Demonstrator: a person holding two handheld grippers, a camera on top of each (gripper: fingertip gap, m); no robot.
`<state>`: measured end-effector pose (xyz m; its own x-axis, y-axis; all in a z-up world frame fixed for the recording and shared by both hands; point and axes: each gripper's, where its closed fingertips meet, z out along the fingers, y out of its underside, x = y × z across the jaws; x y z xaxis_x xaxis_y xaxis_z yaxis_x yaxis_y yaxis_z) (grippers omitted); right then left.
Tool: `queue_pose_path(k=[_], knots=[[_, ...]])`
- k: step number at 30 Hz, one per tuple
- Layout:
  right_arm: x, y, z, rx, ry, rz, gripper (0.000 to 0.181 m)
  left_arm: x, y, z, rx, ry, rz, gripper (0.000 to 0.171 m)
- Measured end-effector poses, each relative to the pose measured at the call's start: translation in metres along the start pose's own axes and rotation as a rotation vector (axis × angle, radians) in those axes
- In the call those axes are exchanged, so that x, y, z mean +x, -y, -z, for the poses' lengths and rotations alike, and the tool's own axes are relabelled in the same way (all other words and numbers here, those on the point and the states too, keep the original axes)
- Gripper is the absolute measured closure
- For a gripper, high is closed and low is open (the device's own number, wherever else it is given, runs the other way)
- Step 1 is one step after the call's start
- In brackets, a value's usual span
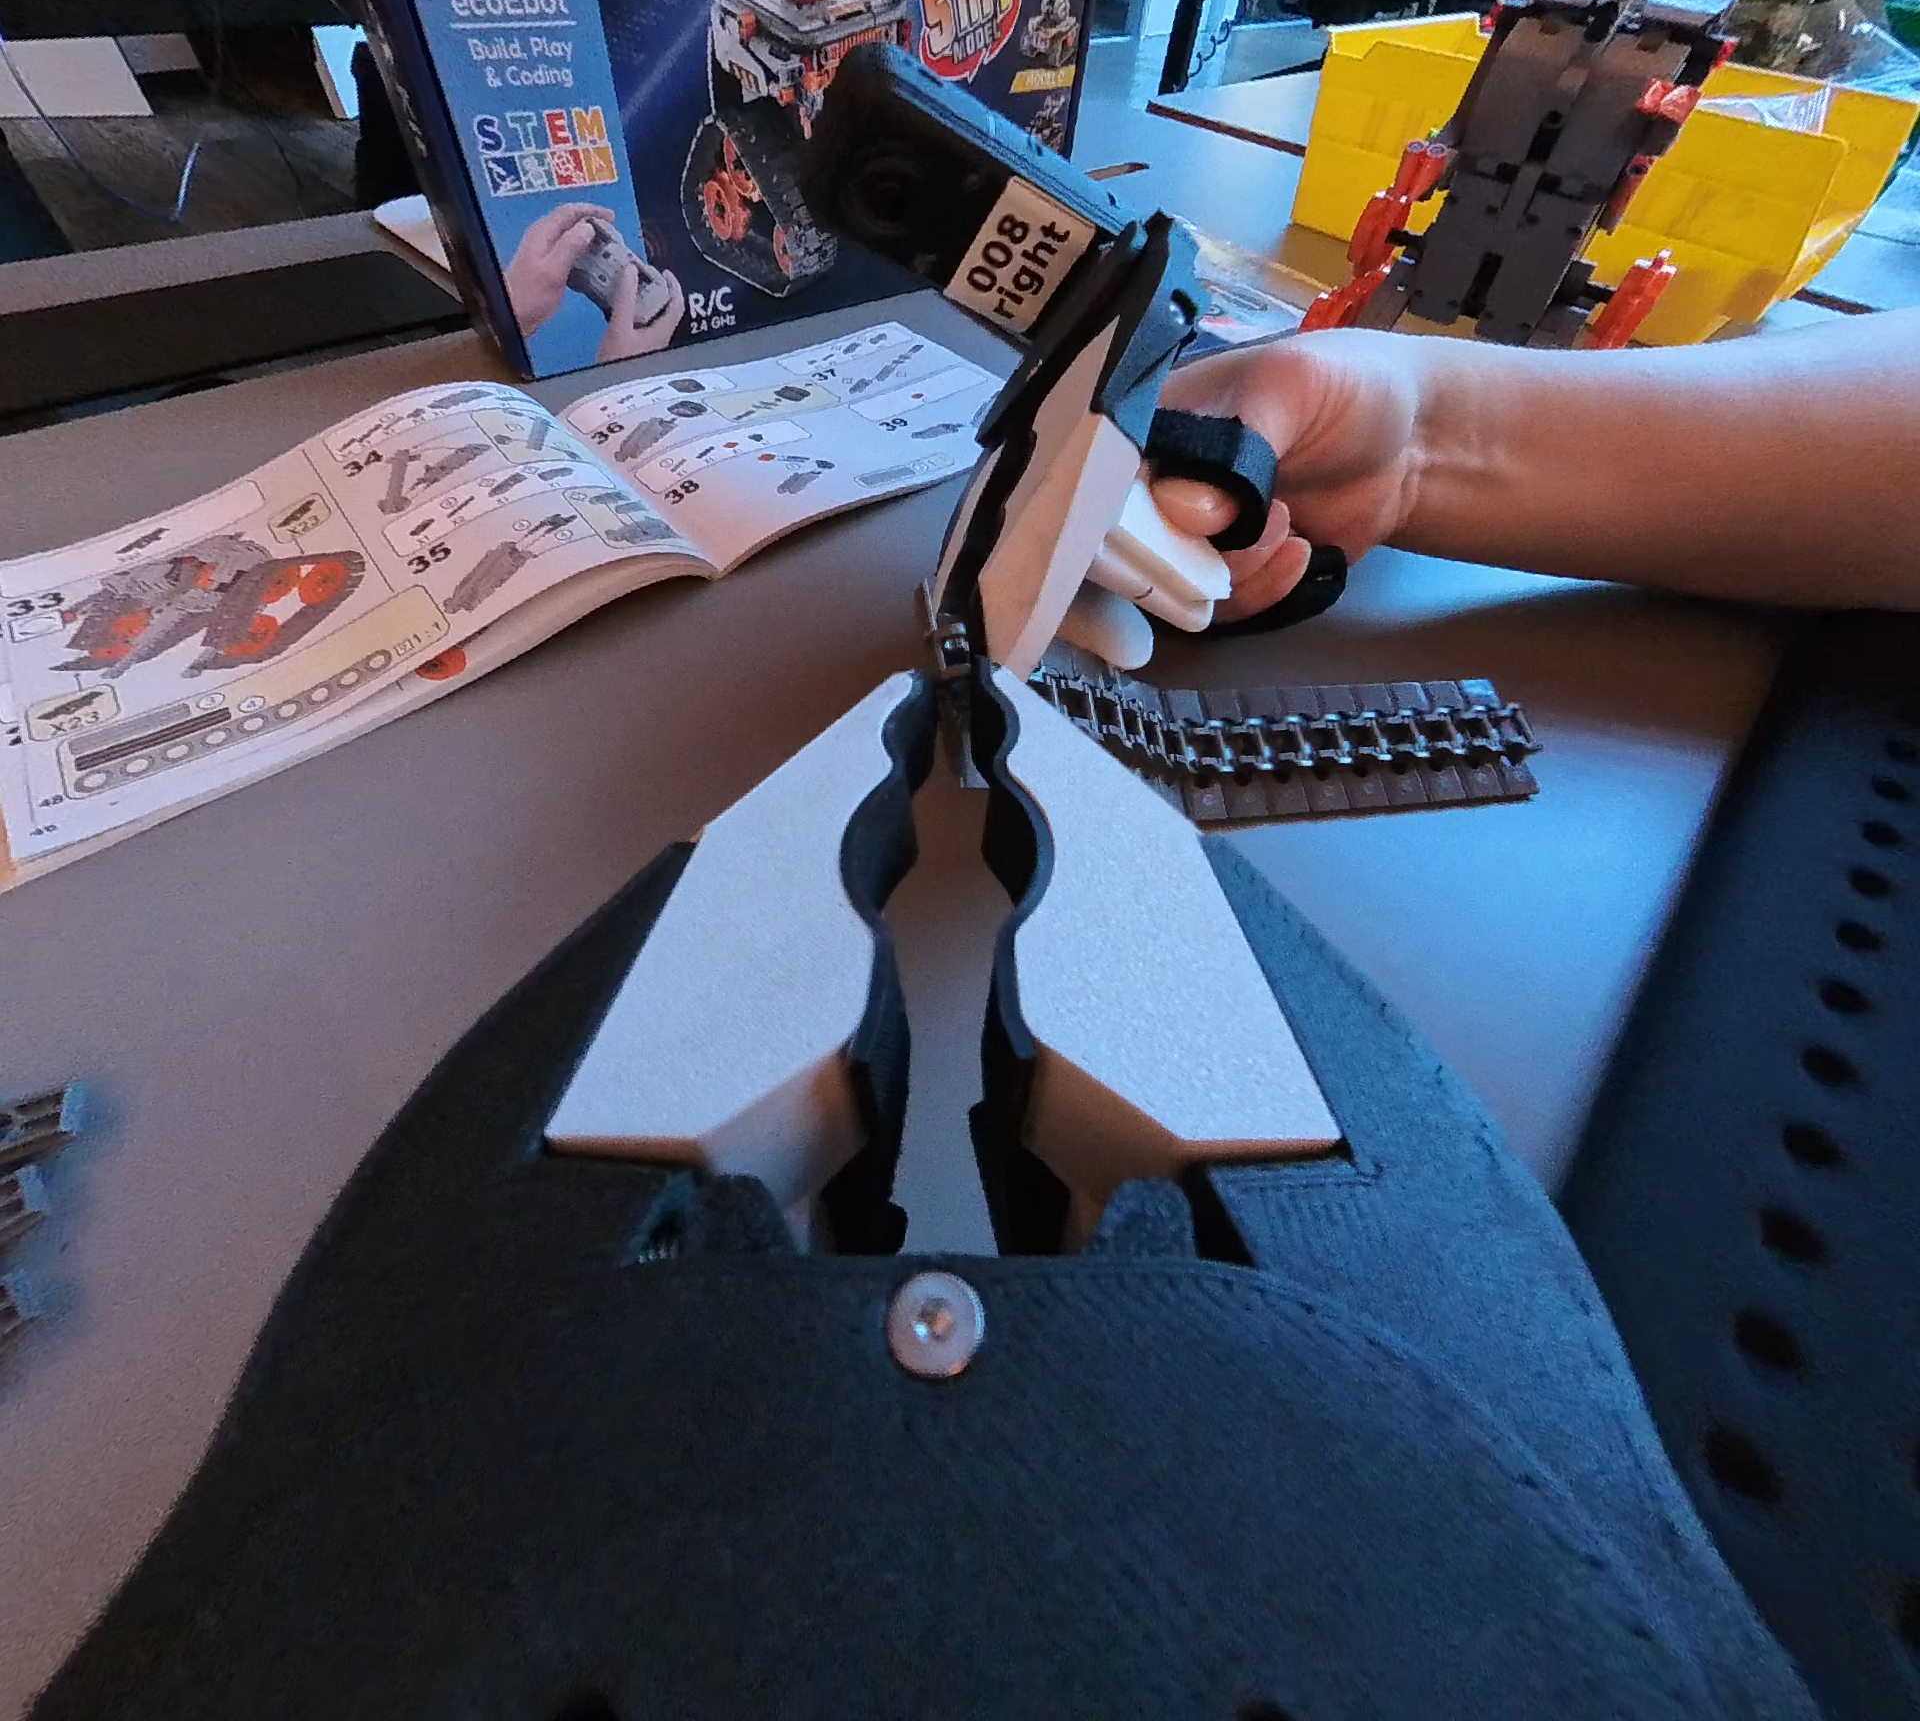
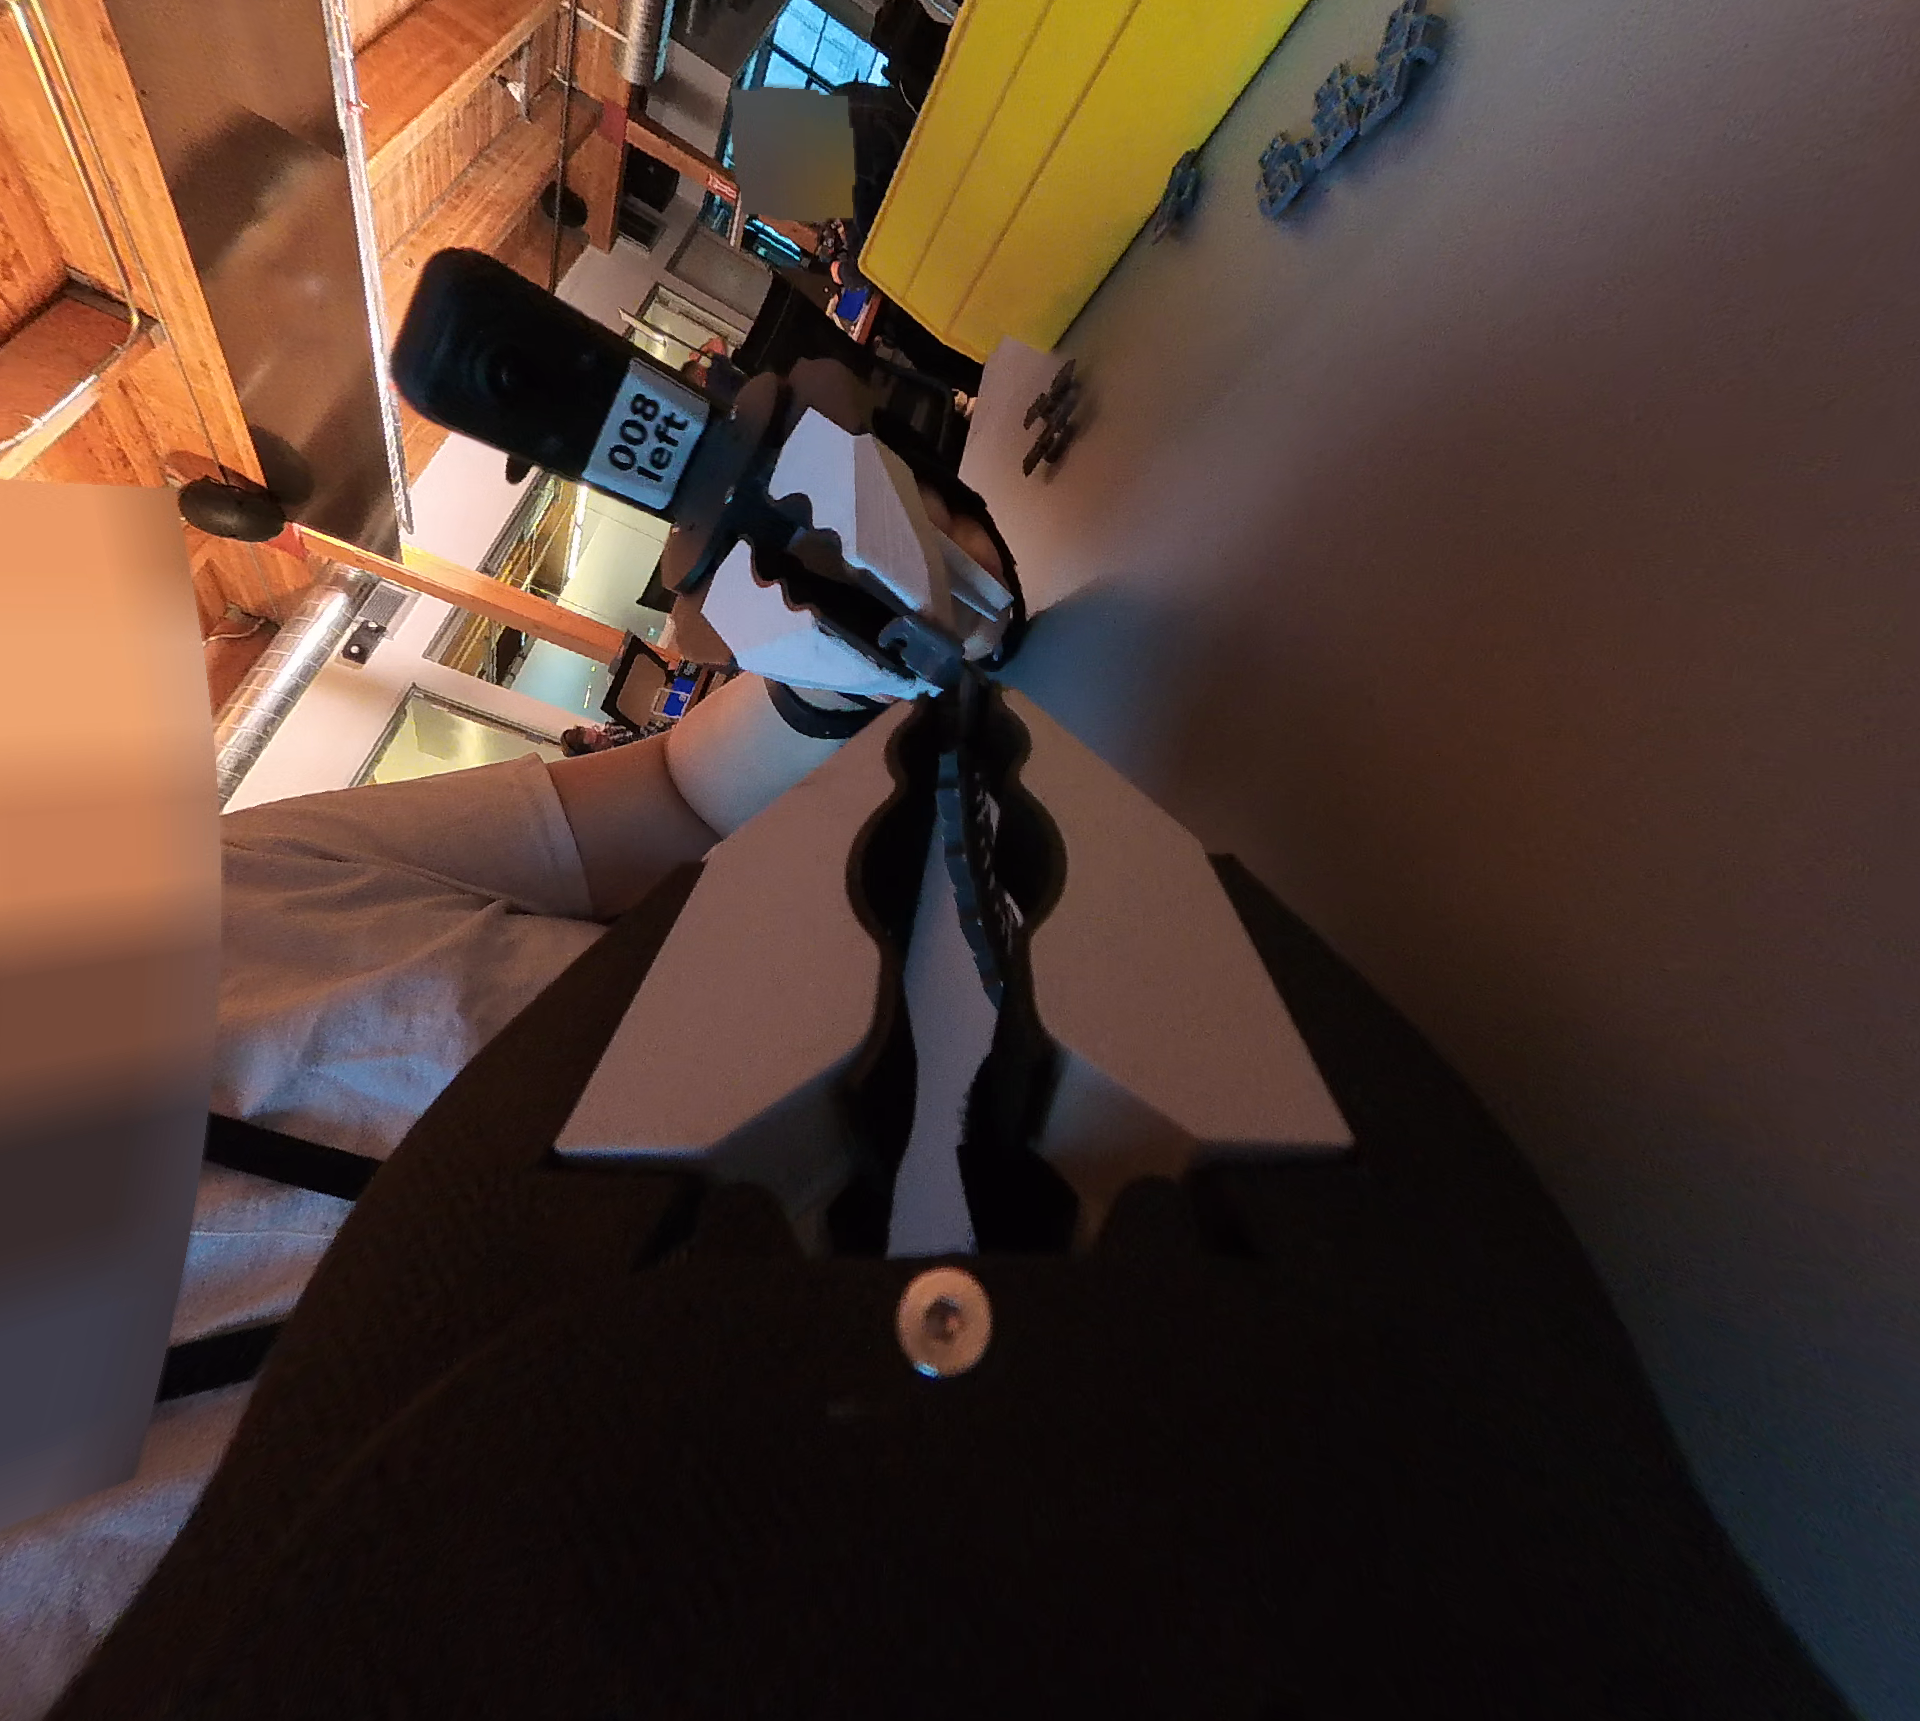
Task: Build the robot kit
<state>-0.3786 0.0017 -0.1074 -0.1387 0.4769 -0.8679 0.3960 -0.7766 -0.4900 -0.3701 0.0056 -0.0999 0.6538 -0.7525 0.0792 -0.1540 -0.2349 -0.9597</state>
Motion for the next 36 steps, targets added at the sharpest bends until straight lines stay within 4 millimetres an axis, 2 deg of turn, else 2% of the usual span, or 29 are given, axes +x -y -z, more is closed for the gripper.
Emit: queue_pose_path(k=[16, 25, 32, 36], knots=[[-0.003, 0.009, -0.002, 0.048, 0.03, -0.007, 0.176, -0.008, 0.01, 0.002, 0.076, -0.028, 0.172, 0.165], [-0.004, 0.009, -0.005, 0.044, 0.036, 0.001, 0.165, -0.012, 0.01, 0.003, 0.066, -0.002, 0.127, 0.166], [0.004, 0.002, -0.009, 0.008, -0.014, -0.008, 0.169, -0.011, 0.007, 0.002, 0.042, 0.001, 0.109, 0.166], [0.002, -0.001, -0.012, -0.013, 0.007, -0.028, 0.172, -0.009, 0.008, 0.002, 0.042, -0.003, 0.103, 0.166]])
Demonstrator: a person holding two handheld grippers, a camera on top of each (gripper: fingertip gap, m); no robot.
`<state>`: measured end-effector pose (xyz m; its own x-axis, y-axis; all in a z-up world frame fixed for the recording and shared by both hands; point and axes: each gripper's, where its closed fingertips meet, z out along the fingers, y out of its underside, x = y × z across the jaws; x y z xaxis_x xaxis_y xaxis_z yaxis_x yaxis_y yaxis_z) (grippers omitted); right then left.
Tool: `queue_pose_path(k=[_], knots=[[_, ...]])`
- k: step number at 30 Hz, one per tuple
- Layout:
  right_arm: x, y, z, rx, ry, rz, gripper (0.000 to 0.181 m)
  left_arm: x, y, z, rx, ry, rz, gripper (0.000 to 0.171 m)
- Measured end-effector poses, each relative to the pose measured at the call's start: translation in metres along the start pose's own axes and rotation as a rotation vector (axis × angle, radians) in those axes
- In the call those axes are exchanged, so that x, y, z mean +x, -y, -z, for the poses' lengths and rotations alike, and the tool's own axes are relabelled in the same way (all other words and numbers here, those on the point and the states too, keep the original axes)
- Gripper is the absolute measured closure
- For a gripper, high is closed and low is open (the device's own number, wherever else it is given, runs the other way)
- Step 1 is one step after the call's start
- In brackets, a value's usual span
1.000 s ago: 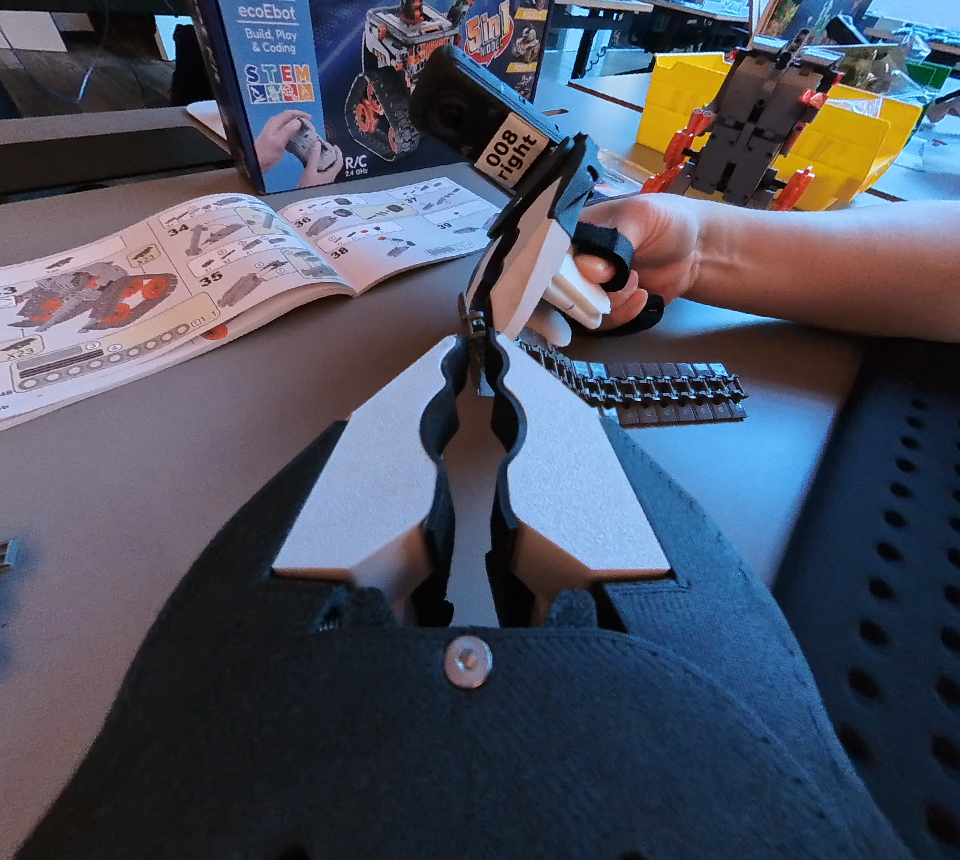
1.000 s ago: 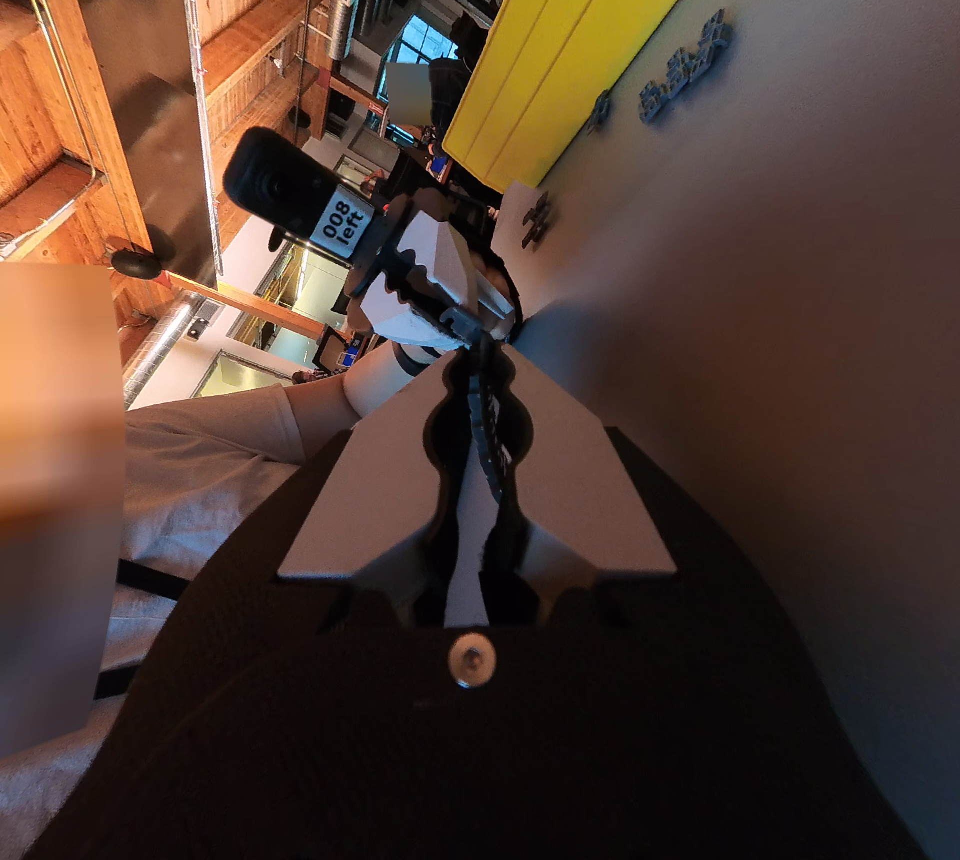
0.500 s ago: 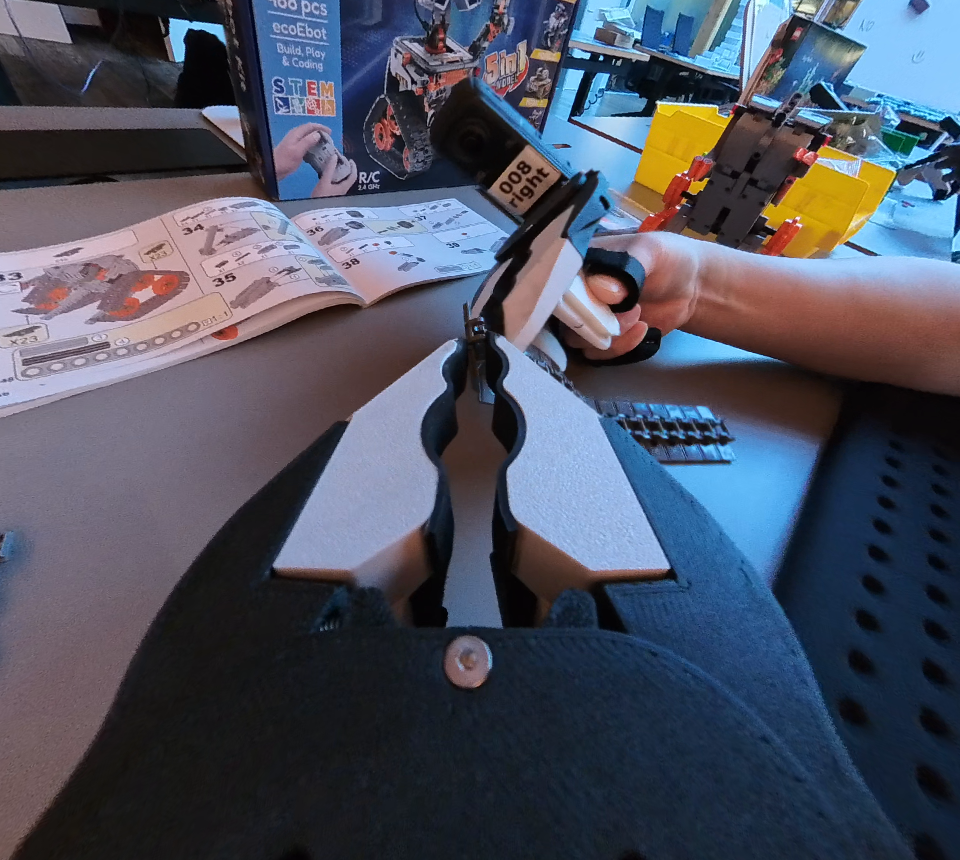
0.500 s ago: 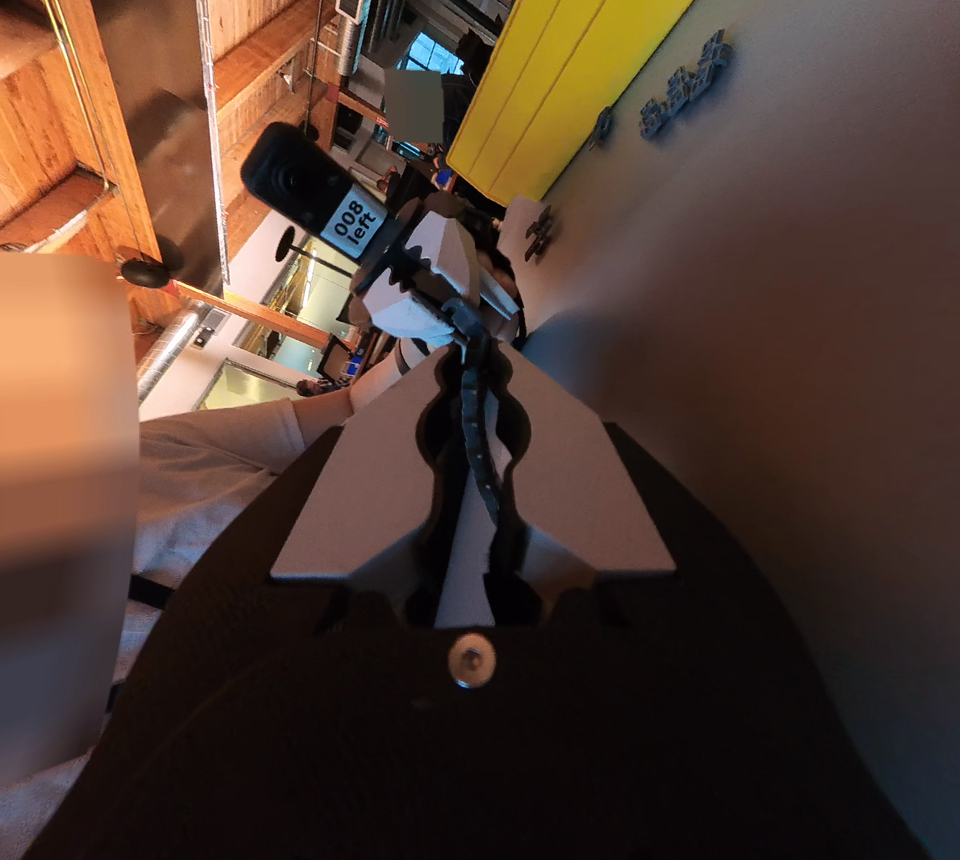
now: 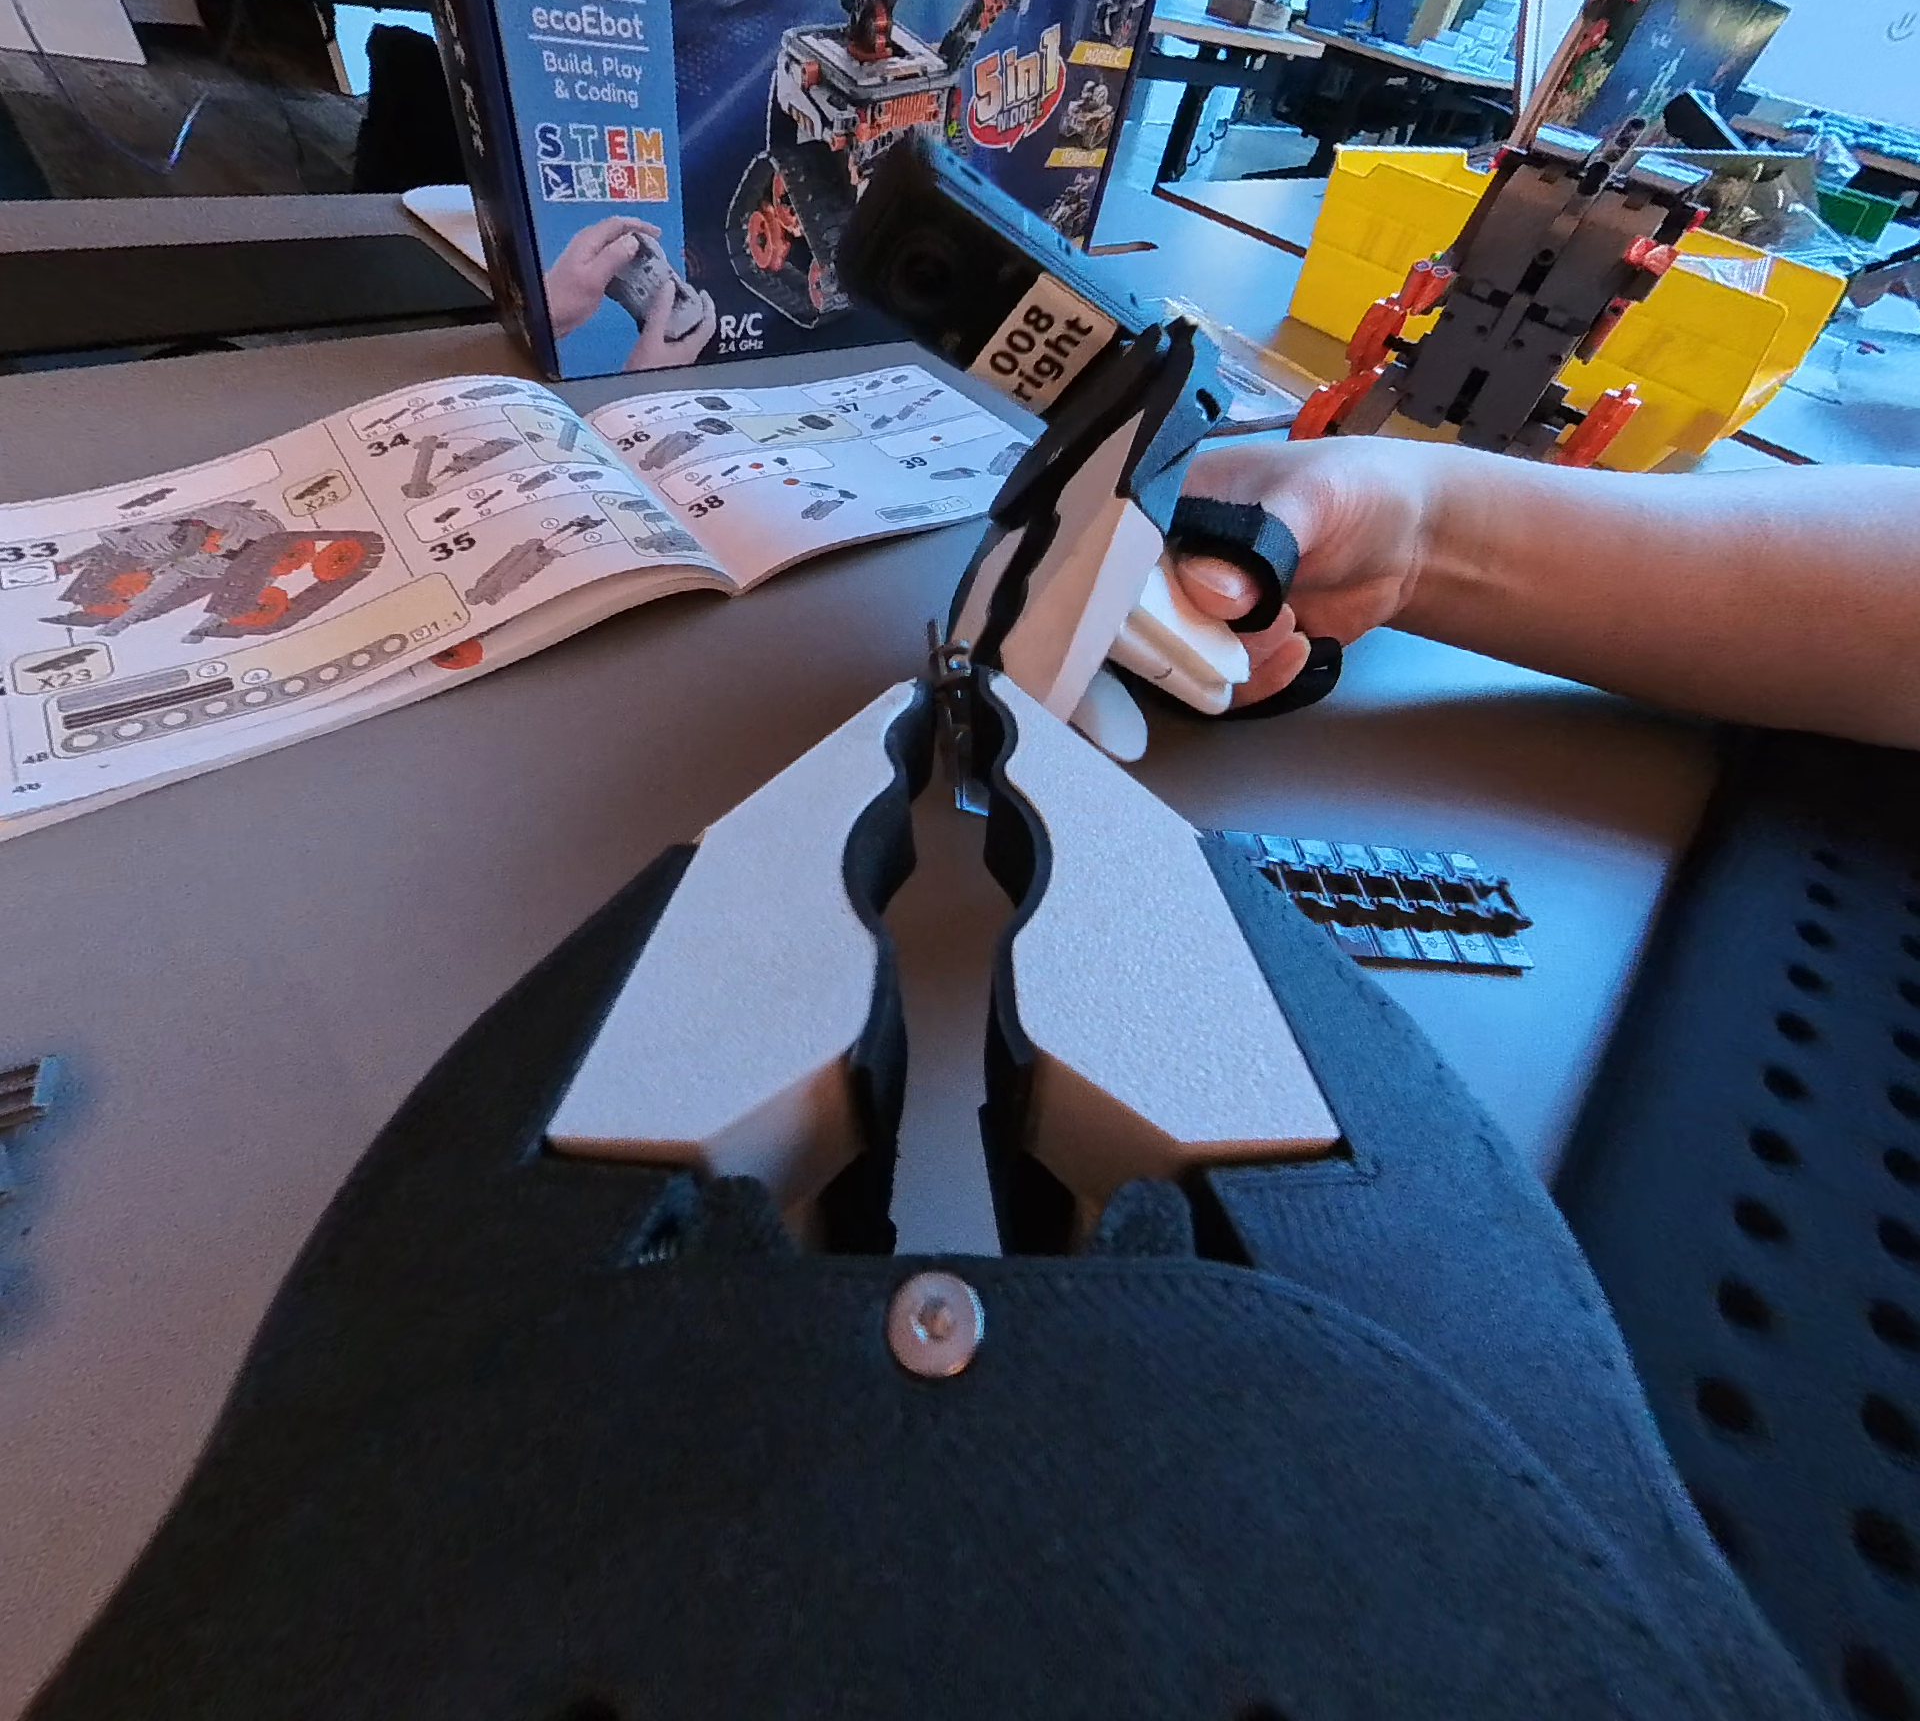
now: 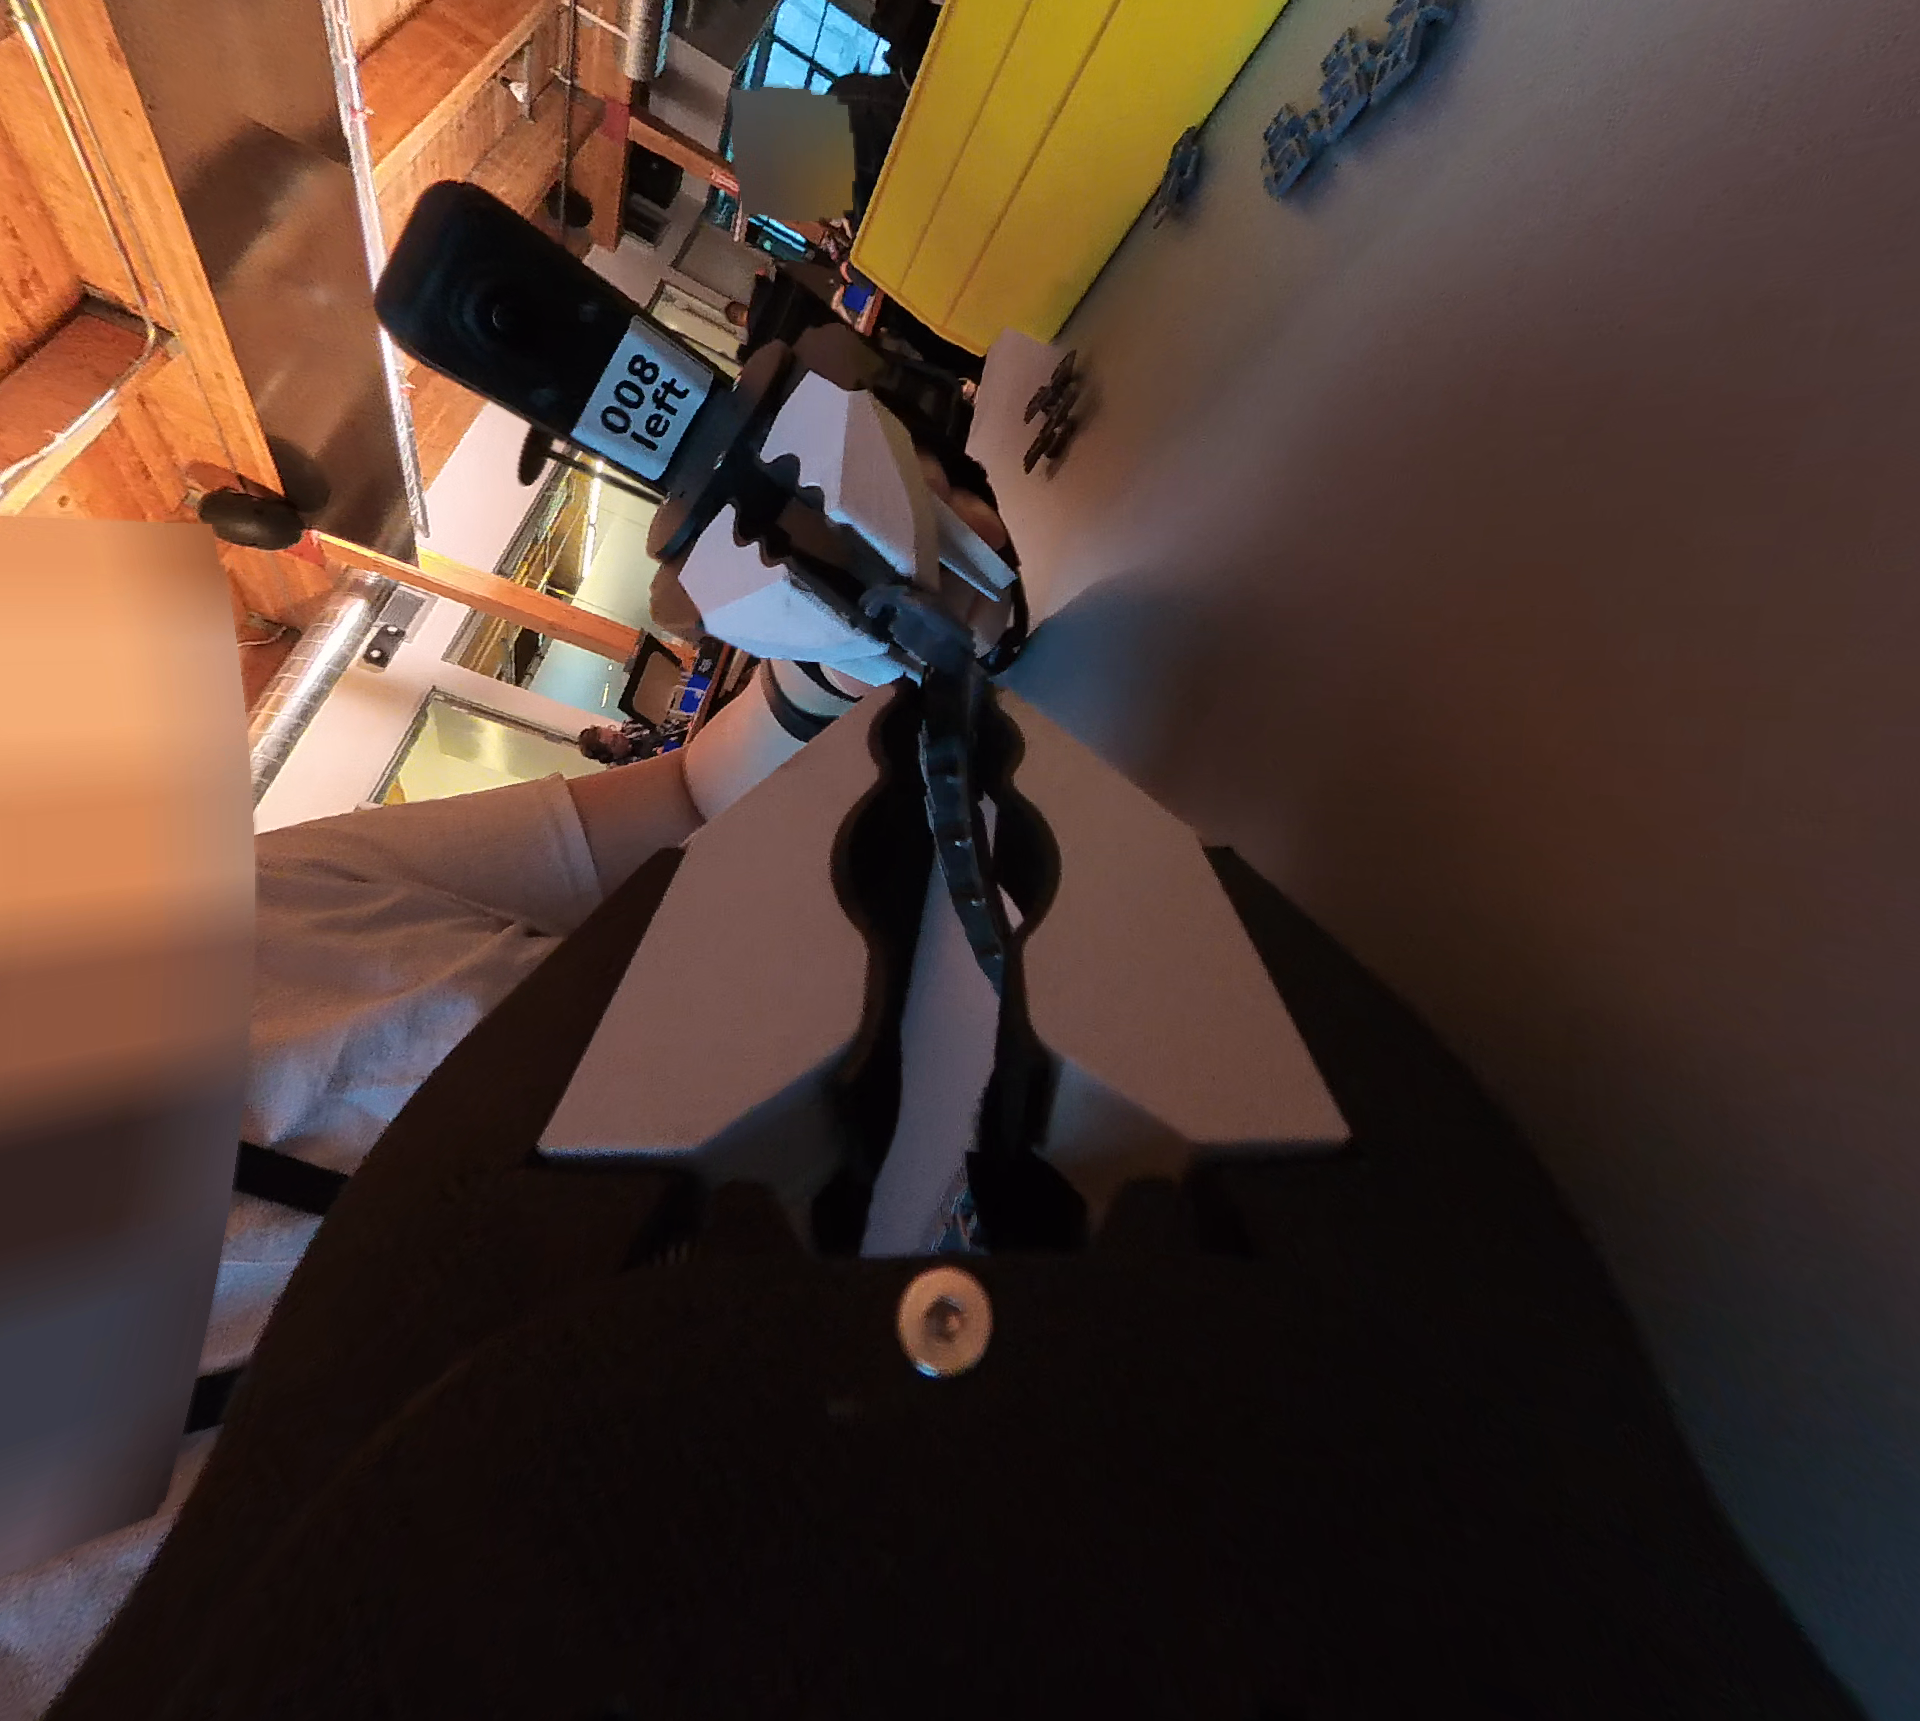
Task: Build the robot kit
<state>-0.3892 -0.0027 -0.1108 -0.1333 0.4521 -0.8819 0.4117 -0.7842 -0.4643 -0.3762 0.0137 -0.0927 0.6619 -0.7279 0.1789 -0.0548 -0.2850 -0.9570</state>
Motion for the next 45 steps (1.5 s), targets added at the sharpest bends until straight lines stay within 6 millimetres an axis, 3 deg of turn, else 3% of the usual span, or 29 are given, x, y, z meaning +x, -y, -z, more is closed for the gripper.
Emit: queue_pose_path(k=[4, 10, 27, 33, 45], knots=[[-0.002, -0.001, 0.0, -0.004, 0.011, -0.004, 0.175, 0.001, 0.0, 0.0, 0.006, -0.019, 0.015, 0.166], [0.001, 0.0, 0.0, -0.001, -0.011, 0.009, 0.176, 0.0, 0.003, 0.004, 0.019, -0.101, 0.181, 0.161], [0.004, -0.005, 0.0, -0.027, -0.05, 0.054, 0.176, 0.003, -0.005, 0.003, -0.027, -0.162, 0.243, 0.161], [0.01, -0.005, 0.0, -0.018, -0.107, 0.079, 0.176, -0.002, -0.012, 0.0, -0.072, -0.088, 0.162, 0.165], [0.009, -0.001, 0.0, 0.014, -0.11, 0.073, 0.177, -0.004, -0.013, -0.001, -0.056, -0.085, 0.238, 0.165]])
